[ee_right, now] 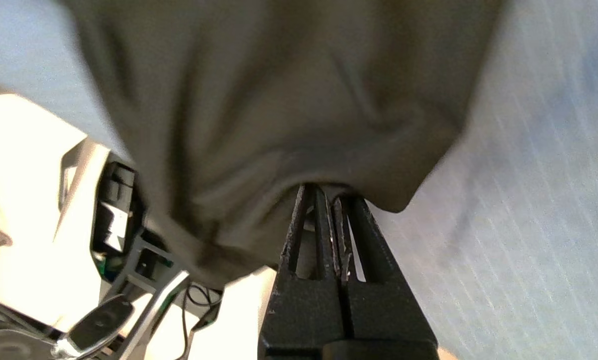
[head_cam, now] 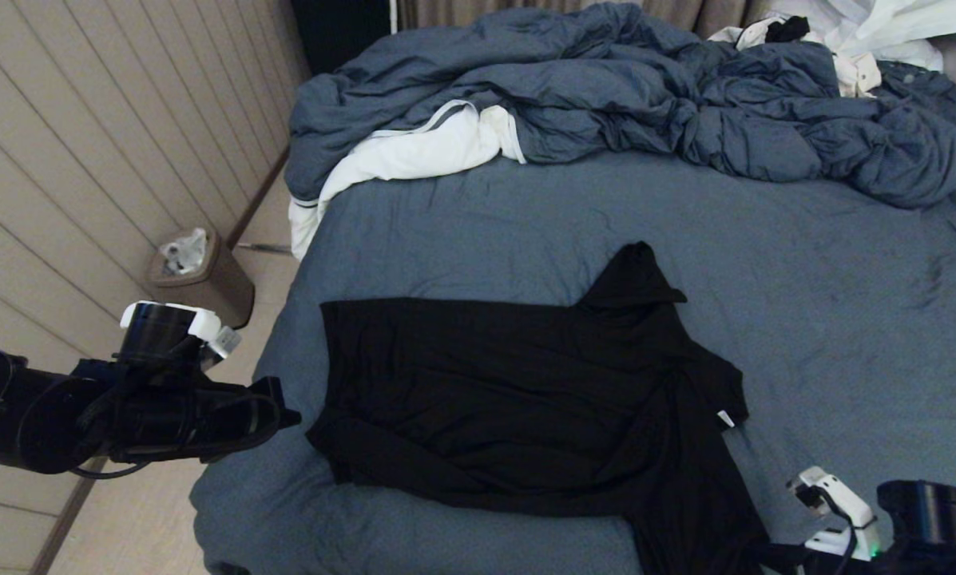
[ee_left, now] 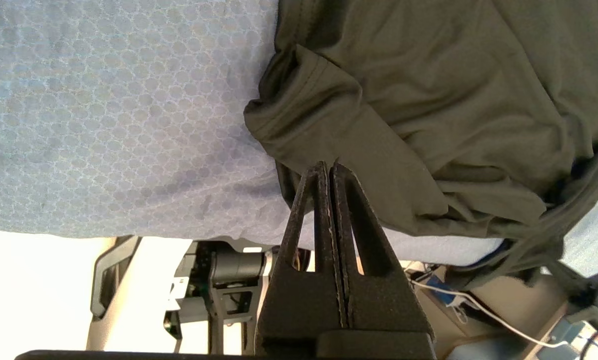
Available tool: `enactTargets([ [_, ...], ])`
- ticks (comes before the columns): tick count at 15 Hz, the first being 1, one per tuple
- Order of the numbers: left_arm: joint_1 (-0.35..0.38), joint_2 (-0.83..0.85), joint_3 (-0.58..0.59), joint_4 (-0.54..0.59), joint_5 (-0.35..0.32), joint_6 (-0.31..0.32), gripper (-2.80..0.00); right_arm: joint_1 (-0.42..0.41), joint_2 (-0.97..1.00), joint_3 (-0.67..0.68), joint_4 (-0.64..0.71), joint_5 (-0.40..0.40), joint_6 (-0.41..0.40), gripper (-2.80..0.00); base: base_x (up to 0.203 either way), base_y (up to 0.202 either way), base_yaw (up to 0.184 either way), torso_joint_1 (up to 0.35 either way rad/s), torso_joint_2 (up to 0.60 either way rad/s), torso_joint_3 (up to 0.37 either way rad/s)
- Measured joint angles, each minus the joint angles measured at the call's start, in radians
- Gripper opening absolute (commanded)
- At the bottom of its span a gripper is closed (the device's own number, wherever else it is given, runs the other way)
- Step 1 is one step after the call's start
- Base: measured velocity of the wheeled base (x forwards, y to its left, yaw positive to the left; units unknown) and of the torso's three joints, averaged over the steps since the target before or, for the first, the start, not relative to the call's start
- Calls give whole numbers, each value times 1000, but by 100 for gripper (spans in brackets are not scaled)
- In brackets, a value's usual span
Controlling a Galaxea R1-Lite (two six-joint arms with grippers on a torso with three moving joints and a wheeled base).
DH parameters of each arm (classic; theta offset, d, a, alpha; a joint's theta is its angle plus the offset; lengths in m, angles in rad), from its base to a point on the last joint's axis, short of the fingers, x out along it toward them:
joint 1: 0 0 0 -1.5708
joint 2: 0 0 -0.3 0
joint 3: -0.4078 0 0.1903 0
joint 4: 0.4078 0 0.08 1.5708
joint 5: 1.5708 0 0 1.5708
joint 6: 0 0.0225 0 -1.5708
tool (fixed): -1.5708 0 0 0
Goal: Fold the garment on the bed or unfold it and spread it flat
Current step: Fold the black T-shirt
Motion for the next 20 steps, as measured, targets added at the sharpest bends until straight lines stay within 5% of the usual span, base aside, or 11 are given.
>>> enactTargets([
  [4, 0, 4, 0, 0, -11, 2, -280, 79, -60, 1, -1, 32, 27, -280, 0, 0, 0, 0, 0, 0],
  [9, 0, 3, 1, 1, -12, 2, -280, 234, -181, -79, 7, 33, 269, -280, 0, 0, 0, 0, 0, 0],
  [13, 1, 1, 5, 0, -12, 2, -280, 274, -274, -125, 62, 34, 352, -280, 0, 0, 0, 0, 0, 0],
  [20, 0, 1, 5, 0, -18, 3, -280, 279, -511, -481, 632, 79, 403, -280, 0, 0, 0, 0, 0, 0],
])
